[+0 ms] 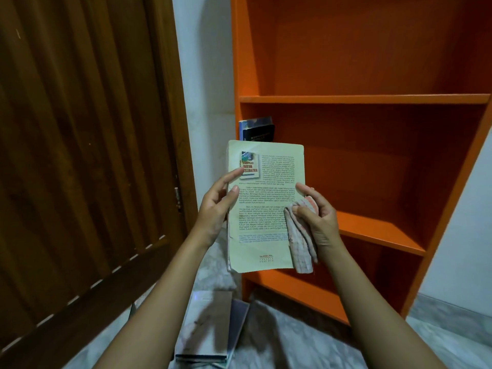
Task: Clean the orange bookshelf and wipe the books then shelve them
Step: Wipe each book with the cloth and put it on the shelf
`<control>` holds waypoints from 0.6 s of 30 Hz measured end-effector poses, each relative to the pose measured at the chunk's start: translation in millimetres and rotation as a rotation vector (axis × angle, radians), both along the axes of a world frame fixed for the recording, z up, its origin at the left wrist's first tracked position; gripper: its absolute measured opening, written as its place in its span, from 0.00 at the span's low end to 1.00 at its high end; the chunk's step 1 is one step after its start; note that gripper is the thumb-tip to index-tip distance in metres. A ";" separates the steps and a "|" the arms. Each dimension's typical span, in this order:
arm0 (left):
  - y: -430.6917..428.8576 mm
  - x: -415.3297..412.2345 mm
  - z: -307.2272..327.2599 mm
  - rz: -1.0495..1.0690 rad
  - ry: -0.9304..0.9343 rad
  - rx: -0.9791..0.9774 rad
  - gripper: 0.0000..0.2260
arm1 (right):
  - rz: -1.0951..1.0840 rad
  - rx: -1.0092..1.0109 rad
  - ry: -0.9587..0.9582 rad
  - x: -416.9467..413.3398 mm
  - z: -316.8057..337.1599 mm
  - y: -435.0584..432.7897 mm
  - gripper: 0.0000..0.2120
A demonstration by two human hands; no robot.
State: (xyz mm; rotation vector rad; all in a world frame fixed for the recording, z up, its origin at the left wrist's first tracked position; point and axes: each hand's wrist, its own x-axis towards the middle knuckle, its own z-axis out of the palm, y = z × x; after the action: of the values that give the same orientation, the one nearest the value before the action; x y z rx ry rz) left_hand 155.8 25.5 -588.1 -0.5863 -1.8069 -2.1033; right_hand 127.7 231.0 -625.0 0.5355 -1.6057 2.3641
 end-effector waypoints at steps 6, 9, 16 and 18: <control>12.1 -3.9 -7.6 0.152 0.033 0.128 0.15 | -0.125 0.182 0.054 0.6 -3.2 -12.4 0.20; 20.0 -1.7 -11.9 0.212 0.030 0.144 0.15 | -0.276 0.221 0.092 0.5 -4.0 -25.0 0.21; 34.9 -0.9 -24.6 0.243 0.016 0.123 0.16 | -0.487 0.436 0.237 4.9 -1.9 -57.5 0.24; 37.9 0.0 -28.2 0.232 -0.003 0.116 0.15 | -0.460 0.555 0.300 5.1 3.3 -62.7 0.26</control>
State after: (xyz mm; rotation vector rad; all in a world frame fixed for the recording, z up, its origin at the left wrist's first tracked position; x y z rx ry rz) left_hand 155.8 63.4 -616.3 -0.3268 -1.6529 -2.0347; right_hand 132.8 168.4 -621.8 0.5148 -1.9699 1.4342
